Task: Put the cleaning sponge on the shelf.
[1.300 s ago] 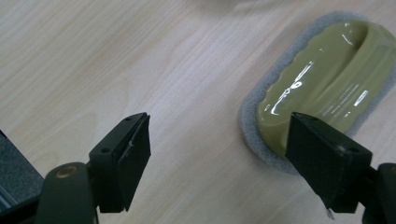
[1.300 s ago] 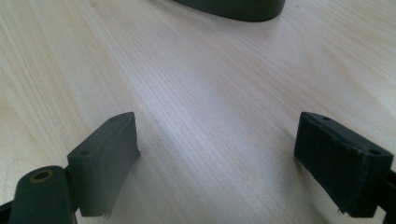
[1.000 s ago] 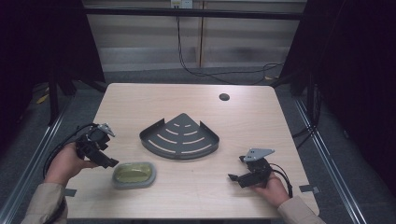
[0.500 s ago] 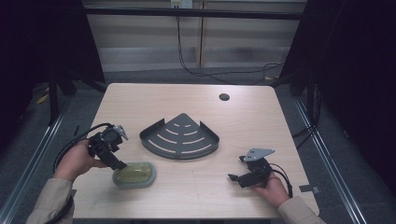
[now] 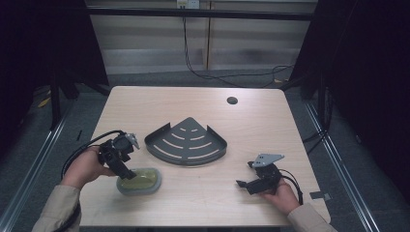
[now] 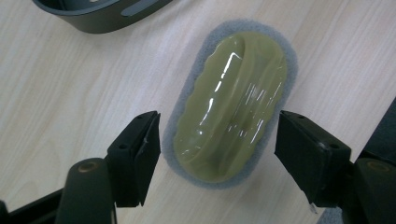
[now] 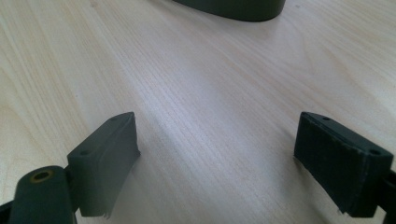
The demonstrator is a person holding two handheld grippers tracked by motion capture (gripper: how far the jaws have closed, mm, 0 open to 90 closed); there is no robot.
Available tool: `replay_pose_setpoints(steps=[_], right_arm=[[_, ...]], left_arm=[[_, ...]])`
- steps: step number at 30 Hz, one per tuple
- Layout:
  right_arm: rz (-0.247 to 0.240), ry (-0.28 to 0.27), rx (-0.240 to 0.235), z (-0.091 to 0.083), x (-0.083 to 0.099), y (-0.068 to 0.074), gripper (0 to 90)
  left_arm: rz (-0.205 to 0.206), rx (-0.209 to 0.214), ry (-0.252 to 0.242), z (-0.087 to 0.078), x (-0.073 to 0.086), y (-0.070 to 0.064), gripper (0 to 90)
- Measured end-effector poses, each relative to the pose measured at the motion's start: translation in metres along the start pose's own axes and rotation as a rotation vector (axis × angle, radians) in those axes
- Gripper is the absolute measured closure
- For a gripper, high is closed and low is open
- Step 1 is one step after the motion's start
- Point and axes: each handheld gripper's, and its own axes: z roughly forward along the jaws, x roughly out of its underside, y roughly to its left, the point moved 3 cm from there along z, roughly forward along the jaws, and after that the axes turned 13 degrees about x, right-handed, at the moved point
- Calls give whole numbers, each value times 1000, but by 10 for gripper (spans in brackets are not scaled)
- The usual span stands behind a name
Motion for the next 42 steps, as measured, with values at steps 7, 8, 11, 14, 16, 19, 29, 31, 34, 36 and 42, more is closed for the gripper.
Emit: replay_pose_setpoints(steps=[7, 8, 11, 14, 16, 19, 29, 31, 34, 36, 42], right_arm=[[0, 0, 1, 0, 0, 0, 130], [0, 0, 0, 0, 0, 0, 130], [0, 0, 0, 0, 0, 0, 130], [0, 0, 0, 0, 0, 0, 130], [0, 0, 0, 0, 0, 0, 130], [0, 0, 1, 0, 0, 0, 130], [0, 0, 0, 0, 0, 0, 130], [0, 0, 0, 0, 0, 0, 130], [0, 0, 0, 0, 0, 0, 130], [-1, 0, 1, 0, 0, 0, 130], [-1, 0, 1, 0, 0, 0, 130]], left_arm=[[8, 15, 5, 5, -3, -1, 331], [7, 20, 2, 6, -4, -1, 331], [6, 25, -4, 7, -5, -2, 338], [6, 31, 9, 10, -5, -2, 338], [10, 36, 12, 12, -6, -2, 338], [10, 48, 14, 15, -6, -3, 338], [24, 61, 15, 23, -7, -1, 405], [27, 72, 20, 25, -7, -1, 433], [32, 83, 24, 26, -7, 0, 471], [30, 86, 27, 27, -7, 0, 492], [43, 93, 35, 23, -9, -2, 703]])
